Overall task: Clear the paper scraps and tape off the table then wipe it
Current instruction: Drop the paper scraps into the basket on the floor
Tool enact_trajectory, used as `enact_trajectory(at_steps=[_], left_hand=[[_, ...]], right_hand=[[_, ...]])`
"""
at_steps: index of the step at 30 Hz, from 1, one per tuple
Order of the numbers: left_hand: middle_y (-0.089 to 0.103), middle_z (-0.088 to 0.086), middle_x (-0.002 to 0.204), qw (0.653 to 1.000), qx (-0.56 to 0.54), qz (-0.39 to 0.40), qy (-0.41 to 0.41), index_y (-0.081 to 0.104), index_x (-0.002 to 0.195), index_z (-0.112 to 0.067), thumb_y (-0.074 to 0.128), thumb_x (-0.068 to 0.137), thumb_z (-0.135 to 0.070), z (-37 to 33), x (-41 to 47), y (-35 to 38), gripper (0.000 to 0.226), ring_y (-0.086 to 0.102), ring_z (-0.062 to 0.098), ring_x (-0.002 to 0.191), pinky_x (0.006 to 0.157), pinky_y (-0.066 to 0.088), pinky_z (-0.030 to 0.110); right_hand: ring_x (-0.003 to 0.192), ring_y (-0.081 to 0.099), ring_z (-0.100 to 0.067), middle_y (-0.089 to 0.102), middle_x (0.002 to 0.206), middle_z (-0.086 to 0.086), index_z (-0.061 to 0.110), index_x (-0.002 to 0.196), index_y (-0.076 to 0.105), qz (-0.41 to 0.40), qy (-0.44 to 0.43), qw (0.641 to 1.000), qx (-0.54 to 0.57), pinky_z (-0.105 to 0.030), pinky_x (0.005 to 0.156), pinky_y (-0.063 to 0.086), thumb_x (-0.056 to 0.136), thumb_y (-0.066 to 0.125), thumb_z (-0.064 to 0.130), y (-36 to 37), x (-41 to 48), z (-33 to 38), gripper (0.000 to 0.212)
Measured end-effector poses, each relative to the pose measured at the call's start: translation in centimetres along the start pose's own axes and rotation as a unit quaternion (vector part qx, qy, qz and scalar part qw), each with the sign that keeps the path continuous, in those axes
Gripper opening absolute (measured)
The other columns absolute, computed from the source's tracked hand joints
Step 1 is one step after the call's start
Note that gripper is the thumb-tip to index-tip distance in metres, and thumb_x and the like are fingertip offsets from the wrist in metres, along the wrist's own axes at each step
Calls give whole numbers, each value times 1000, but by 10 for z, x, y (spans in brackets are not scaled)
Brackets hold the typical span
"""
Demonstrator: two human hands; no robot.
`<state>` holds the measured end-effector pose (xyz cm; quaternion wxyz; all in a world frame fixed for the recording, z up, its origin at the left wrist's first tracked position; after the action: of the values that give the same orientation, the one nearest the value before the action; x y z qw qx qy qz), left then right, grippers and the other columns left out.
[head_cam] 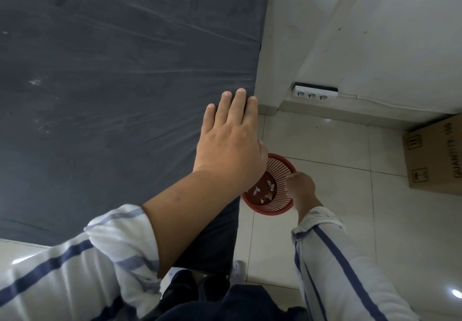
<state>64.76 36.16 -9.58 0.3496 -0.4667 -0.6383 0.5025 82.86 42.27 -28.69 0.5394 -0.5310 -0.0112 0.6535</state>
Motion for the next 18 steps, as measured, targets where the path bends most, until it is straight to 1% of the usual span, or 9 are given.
enact_trajectory(at_steps=[2,4,5,7,9,11,14,18], left_hand=[[-2,2,159,1000,0,4,1,3,150,-18,39,94,-35,0,0,0,69,-8,22,146,116,-6,40],[-2,3,159,1000,2,10,2,3,150,-18,39,94,-35,0,1,0,69,-8,23,146,116,-6,41],[-2,3,159,1000,2,14,2,3,150,-18,39,94,-34,0,1,-1,69,-8,23,146,116,-6,41],[-3,3,159,1000,0,21,0,2,150,-17,38,94,-34,0,0,-2,69,-8,23,146,117,-5,42],[-2,4,159,1000,-2,28,0,3,150,-16,37,93,-33,0,0,-4,68,-8,24,146,117,-4,42],[-2,5,159,999,-10,40,0,3,150,-15,36,94,-32,-1,-1,-6,67,-8,24,146,117,-4,42],[-2,3,159,997,-39,68,4,5,150,-14,32,96,-31,0,-4,-13,63,-9,21,146,117,-6,39],[2,3,159,991,-89,96,-13,9,150,-13,31,98,-31,15,-18,-27,59,-6,20,146,119,-3,38]], right_hand=[[109,58,-30,63,118,-17,2,116,60,12,-8,1000,0,-24,68,46,93,44,14,-1,-3,2,30],[107,59,-30,64,115,-16,3,114,60,9,-22,1000,18,-16,54,40,93,46,15,-3,-10,7,29],[105,60,-30,64,113,-16,3,113,61,10,-27,999,26,-15,52,38,92,47,16,-5,-17,10,28],[96,62,-28,65,111,-13,7,110,63,15,-51,998,34,-18,56,42,91,49,19,-8,-31,20,26],[92,61,-24,66,110,-10,13,105,64,17,-83,996,36,-26,69,46,90,49,23,-13,-50,33,24],[90,56,-20,66,108,-5,16,104,64,-14,-135,991,13,-28,77,42,89,48,25,-22,-72,52,24],[91,52,-13,64,106,-2,16,106,64,-52,-233,971,-2,-28,79,39,92,47,26,-37,-115,83,24],[100,56,-17,64,108,-3,13,110,63,-93,-347,933,-11,-24,81,39,94,49,22,-52,-175,119,23]])
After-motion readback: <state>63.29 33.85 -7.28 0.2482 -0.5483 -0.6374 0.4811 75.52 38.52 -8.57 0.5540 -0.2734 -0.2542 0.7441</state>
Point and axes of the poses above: each hand's wrist, its own x-axis towards the middle knuckle, its own y-axis out of the palm, z = x × y, the point moved 4 cm from there along x, towards the middle knuckle
